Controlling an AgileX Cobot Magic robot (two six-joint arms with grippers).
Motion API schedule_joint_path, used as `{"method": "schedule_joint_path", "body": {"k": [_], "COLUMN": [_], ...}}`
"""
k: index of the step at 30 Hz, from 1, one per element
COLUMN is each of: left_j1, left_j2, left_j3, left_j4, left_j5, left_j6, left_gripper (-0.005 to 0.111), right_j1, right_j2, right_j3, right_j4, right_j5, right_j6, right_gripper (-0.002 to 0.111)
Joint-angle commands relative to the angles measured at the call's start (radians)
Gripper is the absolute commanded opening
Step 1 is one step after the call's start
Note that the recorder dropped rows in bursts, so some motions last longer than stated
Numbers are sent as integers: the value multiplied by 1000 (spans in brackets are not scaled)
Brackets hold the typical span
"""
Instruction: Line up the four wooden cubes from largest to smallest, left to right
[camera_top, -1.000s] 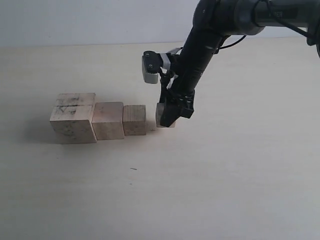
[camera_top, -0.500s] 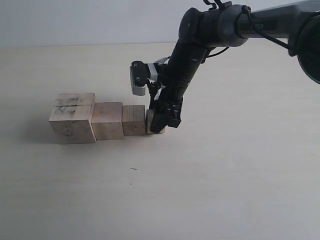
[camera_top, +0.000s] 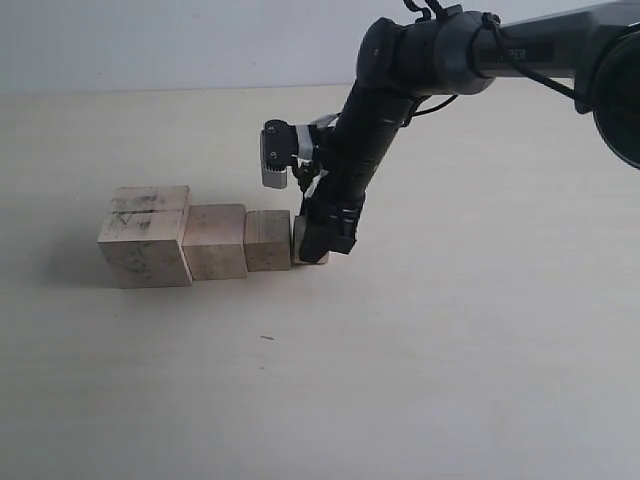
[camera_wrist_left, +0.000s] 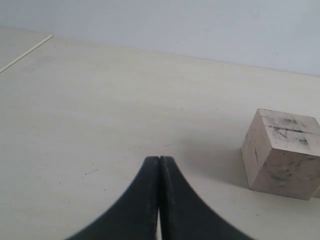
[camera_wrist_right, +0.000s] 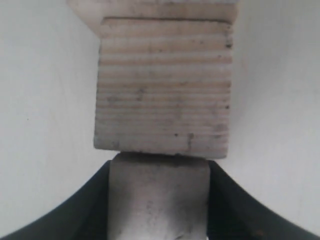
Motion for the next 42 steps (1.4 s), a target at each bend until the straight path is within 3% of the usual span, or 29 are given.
{"method": "schedule_joint_path", "body": {"k": [1, 2, 3, 5, 7, 11, 22, 28, 36, 42], "left_j1": [2, 2, 2, 2, 2, 2, 2, 2, 2, 2], "left_j2": [-6, -6, -6, -6, -6, -6, -6, -6, -6, -6], "left_j3": [4, 4, 4, 4, 4, 4, 4, 4, 4, 4], "left_j4": [2, 2, 2, 2, 2, 2, 2, 2, 2, 2], "left_j5": [-13, -13, -13, -13, -13, -13, -13, -13, -13, -13], "left_j6": [-3, -3, -3, -3, -3, -3, -3, -3, -3, -3], "left_gripper": [0, 0, 0, 0, 0, 0, 0, 0, 0, 0], "right_j1": [4, 4, 4, 4, 4, 4, 4, 4, 4, 4], "right_j2": [-6, -6, -6, -6, -6, -12, -114, -146, -144, -109], "right_j3": [2, 2, 2, 2, 2, 2, 2, 2, 2, 2], "right_j4": [53, 53, 51, 51, 51, 49, -78, -84, -225, -264], "right_j5": [-4, -4, -4, -16, -17, -5, 40, 115, 115, 104], "right_j6": [6, 6, 6, 6, 6, 45, 381, 565, 670, 768], "right_gripper": [29, 35, 48, 60, 63, 63, 62, 52, 3, 0]}}
